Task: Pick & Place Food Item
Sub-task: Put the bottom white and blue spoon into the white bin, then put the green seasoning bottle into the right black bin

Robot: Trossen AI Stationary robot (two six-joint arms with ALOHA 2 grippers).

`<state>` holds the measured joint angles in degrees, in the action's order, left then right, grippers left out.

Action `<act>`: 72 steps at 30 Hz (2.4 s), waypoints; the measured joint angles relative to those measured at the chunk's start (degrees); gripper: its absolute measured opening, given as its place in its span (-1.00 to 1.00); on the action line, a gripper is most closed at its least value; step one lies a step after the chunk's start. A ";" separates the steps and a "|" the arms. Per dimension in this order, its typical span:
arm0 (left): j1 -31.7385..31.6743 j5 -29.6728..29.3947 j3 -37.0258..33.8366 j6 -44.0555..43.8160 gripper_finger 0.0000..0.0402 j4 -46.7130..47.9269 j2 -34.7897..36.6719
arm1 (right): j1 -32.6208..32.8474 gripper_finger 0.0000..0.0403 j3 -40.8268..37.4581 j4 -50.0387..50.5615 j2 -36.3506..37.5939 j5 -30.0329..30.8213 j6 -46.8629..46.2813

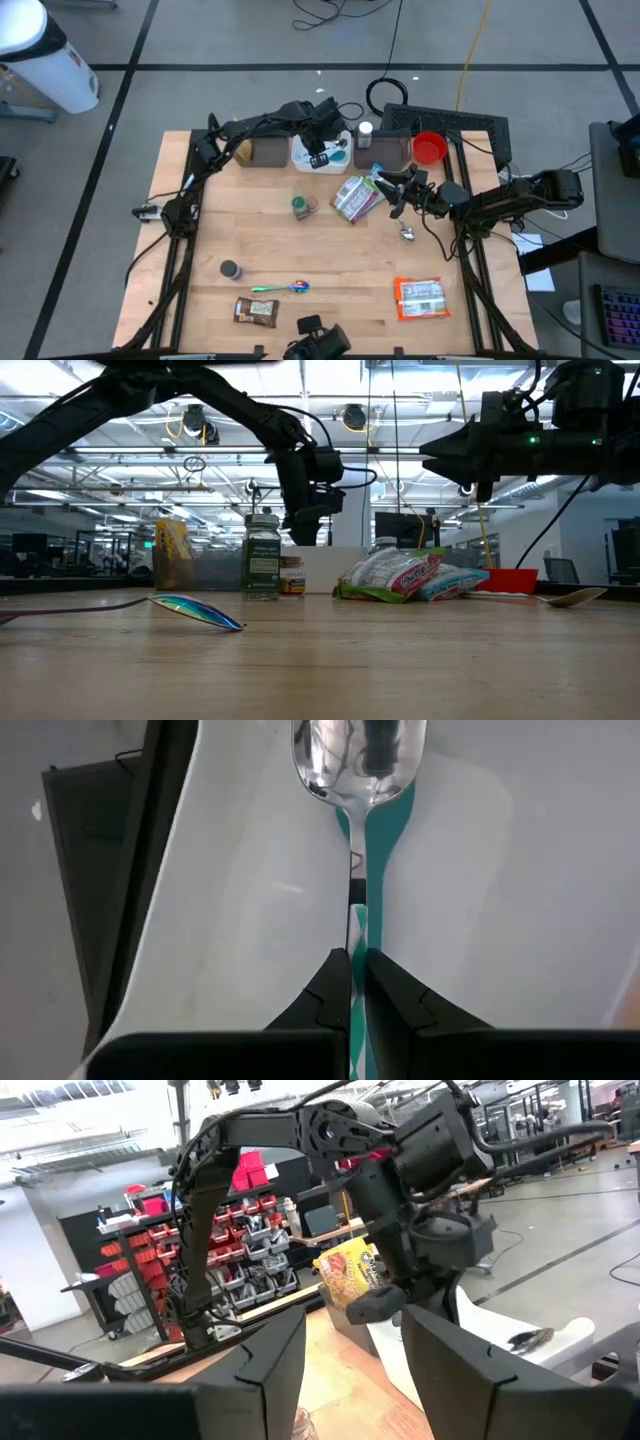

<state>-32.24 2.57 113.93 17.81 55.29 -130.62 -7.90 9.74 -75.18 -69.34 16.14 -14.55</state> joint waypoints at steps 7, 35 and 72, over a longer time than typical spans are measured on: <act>-0.28 0.42 0.00 -0.05 -0.94 0.49 -1.58 | 0.00 -0.23 0.00 -0.20 0.00 0.00 0.16; -0.32 0.94 0.00 0.45 -0.87 1.65 -4.12 | 0.00 -0.23 0.00 0.02 0.00 0.02 0.44; 11.74 9.40 -12.29 -7.55 -0.60 -1.90 34.25 | 0.00 -0.23 -0.04 2.22 -0.02 0.17 1.73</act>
<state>-20.49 11.97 101.64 10.26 53.40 -96.37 -7.90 9.69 -72.95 -69.36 16.32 -12.81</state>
